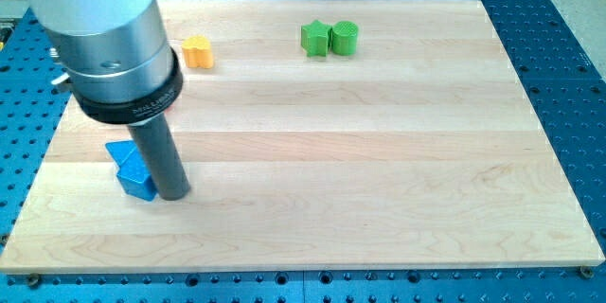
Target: Move the blue blocks to form a group with red blocks hexagon
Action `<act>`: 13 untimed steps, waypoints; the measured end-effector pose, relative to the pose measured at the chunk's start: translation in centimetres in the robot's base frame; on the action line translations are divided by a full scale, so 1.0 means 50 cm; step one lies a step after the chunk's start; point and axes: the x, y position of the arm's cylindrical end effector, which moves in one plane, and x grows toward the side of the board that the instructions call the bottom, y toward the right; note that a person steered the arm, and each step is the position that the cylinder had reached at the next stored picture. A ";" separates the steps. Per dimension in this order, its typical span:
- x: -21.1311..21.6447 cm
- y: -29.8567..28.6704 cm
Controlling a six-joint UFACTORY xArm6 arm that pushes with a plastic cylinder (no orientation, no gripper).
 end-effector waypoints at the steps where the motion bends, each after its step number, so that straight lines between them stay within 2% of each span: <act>1: 0.000 -0.008; 4: 0.048 -0.029; 6: -0.030 -0.110; 9: -0.033 -0.235; 11: 0.011 -0.214; 12: -0.002 -0.153; 13: -0.020 -0.145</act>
